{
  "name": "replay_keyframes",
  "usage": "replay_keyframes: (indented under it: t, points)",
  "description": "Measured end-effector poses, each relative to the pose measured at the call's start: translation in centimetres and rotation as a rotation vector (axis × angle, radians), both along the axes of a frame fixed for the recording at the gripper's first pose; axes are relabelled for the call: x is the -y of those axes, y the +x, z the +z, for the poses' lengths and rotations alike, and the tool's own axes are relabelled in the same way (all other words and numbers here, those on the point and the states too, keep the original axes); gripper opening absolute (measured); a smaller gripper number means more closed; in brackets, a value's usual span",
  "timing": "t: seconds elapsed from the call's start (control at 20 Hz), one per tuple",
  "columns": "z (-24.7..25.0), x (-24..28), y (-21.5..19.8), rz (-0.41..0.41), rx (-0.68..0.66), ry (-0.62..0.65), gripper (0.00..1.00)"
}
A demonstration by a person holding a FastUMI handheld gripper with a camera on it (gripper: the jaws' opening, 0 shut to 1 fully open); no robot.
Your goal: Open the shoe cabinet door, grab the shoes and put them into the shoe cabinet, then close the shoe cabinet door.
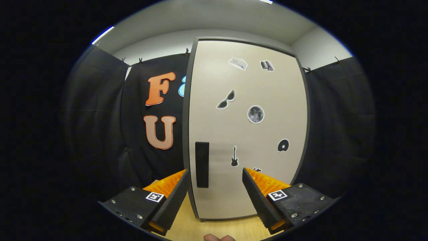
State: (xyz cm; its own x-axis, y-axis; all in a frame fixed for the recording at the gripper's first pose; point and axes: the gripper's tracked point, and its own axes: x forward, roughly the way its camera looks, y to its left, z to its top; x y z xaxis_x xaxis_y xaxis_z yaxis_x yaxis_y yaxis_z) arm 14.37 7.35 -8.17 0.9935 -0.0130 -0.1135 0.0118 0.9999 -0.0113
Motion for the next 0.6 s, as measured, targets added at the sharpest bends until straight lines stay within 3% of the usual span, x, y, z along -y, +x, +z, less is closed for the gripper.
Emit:
replay_keyframes:
  t: [0.3,0.6]
  points:
    - [3.3,3.8,-8.2,-0.043,0.023,-0.028,0.97]
    - [4.9,7.8,-13.2,-0.067,0.047,-0.015,0.97]
